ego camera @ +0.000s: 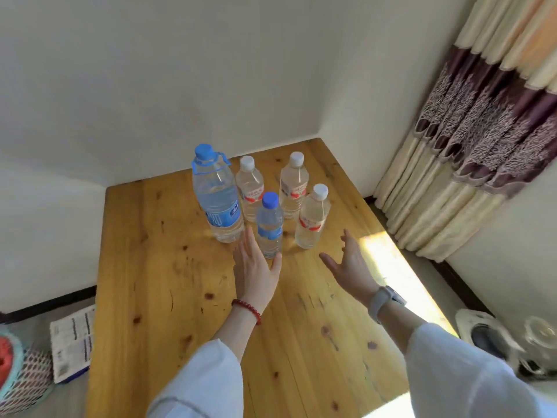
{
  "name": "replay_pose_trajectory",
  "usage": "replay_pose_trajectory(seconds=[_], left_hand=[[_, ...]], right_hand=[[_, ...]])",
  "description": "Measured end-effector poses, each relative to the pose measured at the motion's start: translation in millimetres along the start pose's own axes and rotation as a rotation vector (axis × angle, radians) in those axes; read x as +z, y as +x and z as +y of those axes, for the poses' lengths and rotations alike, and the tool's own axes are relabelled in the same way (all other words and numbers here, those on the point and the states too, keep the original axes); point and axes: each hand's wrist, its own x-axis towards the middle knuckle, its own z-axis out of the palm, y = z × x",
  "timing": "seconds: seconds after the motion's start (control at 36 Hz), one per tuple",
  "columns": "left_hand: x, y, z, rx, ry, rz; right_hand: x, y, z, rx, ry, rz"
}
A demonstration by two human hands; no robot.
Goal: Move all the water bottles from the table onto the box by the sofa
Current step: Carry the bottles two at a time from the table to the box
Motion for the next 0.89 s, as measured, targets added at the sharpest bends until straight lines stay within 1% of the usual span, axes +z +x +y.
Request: replay_pose_trajectory(seconds=[0.11,0.25,0.36,0.47,0.58,0.69,0.89], left_hand=[[29.6,46.4,-8.1,0.017,-0.081,0.039],[57.5,70.7,-21.6,0.079,-0.215,0.059],[64.7,82.5,-32.7,0.081,-0.392,-0.017],[61.7,89.8,-36.1,0.096,-0.417,-0.064],[54.5,76.1,-35.2,0.089,-0.435,-0.114],[45.7,40.0,-25.5,0.087,-0.460,-0.161],[44.4,-32.9,16.1,0.154,-0.543,-0.389]], right_hand=[[16.1,53.4,-3.1,0.044,0.131,0.003],[34.1,90.2,-6.0,0.034,0.280,0.023],[42.3,98.1,-7.4,0.025,0.370,0.061],[39.2,93.1,-5.4,0.001,0.400,0.064],[31.7,67.8,-2.1,-0.007,0.417,0.118],[19.3,18.8,12.8,0.041,0.377,0.186],[-14.4,-90.8,54.1,0.123,0.285,0.253]])
